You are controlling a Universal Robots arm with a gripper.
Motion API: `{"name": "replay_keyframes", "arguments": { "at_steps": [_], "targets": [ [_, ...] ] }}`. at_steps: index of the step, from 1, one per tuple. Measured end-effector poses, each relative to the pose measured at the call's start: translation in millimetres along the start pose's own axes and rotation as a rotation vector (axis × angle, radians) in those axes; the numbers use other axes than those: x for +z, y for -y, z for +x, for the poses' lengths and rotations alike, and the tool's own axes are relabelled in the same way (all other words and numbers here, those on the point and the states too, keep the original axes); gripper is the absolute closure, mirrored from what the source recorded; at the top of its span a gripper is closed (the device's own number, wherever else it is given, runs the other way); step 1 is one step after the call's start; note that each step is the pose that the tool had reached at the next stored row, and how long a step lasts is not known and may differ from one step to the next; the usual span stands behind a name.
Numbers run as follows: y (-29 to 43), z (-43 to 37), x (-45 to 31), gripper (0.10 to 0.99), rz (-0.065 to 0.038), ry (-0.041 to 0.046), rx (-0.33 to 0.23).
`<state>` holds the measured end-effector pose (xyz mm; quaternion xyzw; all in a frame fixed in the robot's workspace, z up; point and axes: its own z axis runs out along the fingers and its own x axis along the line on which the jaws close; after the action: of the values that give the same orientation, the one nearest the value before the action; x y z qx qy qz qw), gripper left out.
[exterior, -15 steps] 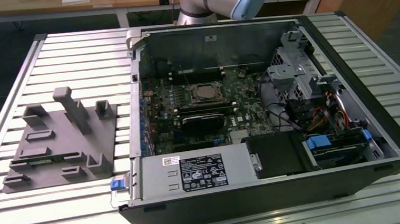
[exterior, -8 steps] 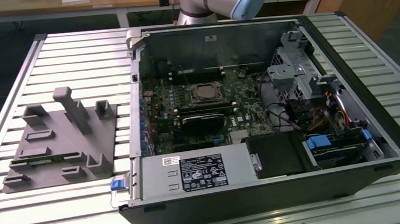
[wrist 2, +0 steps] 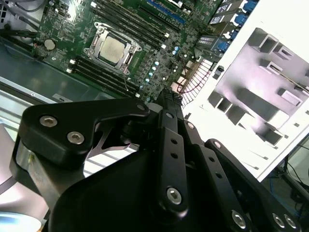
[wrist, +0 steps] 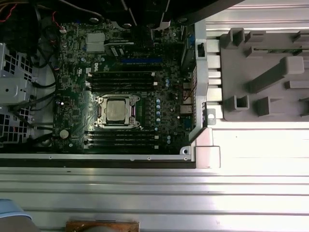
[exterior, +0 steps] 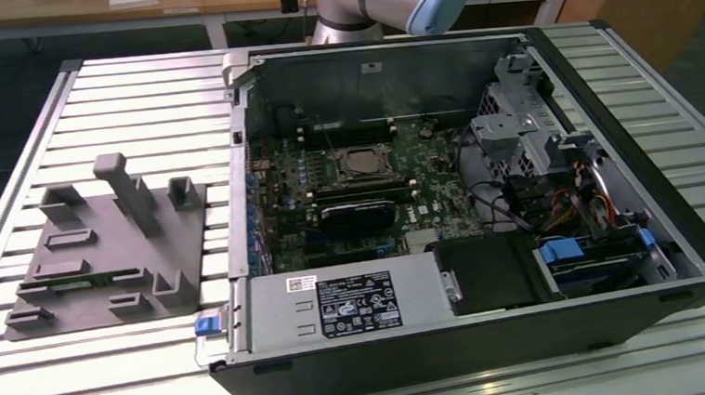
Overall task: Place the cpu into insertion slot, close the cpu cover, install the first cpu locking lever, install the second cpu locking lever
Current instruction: 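Install the first cpu locking lever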
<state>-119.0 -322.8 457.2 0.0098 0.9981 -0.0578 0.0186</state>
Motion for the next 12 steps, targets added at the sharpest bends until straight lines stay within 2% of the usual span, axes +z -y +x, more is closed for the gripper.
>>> {"name": "replay_keyframes", "arguments": {
  "at_steps": [12],
  "targets": [
    [-0.4,0.1,3.0,0.980,0.000,0.0000,0.000]
  ]
}}
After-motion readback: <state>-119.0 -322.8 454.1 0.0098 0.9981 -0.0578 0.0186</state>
